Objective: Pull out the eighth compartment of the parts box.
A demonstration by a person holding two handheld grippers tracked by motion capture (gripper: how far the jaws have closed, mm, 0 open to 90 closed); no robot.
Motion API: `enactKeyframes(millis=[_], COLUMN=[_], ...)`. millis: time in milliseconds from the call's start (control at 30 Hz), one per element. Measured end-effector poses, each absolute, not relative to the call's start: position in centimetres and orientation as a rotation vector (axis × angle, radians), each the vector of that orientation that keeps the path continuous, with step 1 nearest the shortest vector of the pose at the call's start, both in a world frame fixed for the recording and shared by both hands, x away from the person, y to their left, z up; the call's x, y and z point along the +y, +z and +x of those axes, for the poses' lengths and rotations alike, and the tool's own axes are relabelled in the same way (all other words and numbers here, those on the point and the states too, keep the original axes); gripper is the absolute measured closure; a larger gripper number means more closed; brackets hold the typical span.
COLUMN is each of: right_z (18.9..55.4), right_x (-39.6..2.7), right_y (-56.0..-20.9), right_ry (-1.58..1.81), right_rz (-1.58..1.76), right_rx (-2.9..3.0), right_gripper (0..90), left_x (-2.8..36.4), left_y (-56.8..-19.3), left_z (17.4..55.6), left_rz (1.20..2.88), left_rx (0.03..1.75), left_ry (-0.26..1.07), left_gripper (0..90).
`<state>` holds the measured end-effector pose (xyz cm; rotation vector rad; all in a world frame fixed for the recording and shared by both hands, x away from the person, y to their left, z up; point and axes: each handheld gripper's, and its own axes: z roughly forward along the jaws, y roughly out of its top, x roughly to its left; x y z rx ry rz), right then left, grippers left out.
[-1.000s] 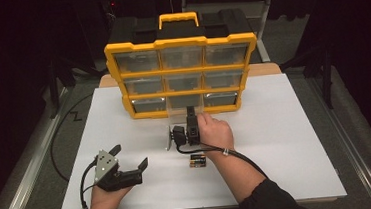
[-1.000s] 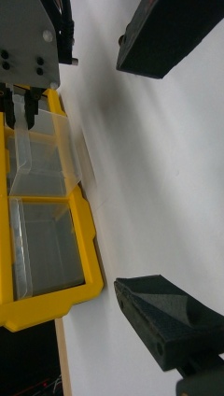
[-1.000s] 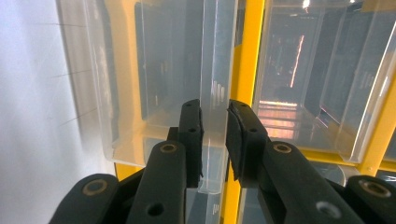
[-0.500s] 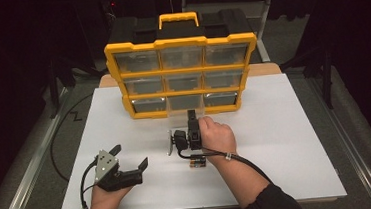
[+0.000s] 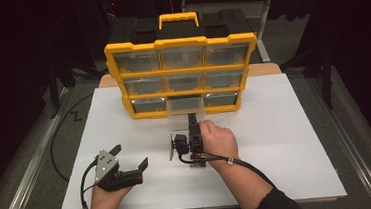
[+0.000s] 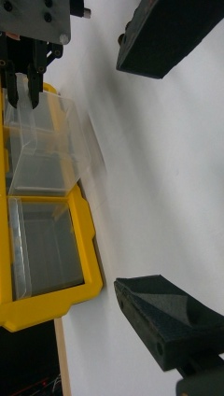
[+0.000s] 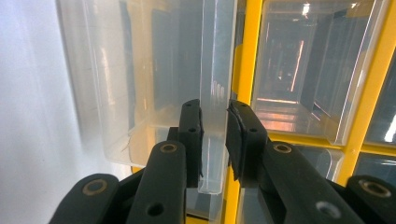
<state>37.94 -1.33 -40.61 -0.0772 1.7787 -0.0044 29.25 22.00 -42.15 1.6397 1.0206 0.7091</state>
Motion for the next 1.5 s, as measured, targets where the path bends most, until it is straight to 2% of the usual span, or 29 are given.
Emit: enactKeyframes(millis=[600,933,1233,1500], right_z=[37.4,36.8,36.2,35.9], right_x=[-1.4,-1.8,-3.6,-5.9], right_y=[-41.0,-40.8,-41.2,-41.8], right_ry=[0.007,0.033,0.023,0.002], right_rz=[-0.072,-0.069,-0.048,-0.024], right_rx=[1.781,1.813,1.831,1.843], right_gripper=[76.9,59.5,51.1,48.8], left_x=[22.0,21.9,22.0,22.0], left_y=[-42.2,-42.2,-42.2,-42.2], left_z=[29.3,29.3,29.3,29.3], left_rz=[1.642,1.645,1.643,1.643], left_rx=[1.019,1.017,1.018,1.018], left_ry=[0.707,0.708,0.711,0.712], left_gripper=[0.4,0.4,0.3,0.4])
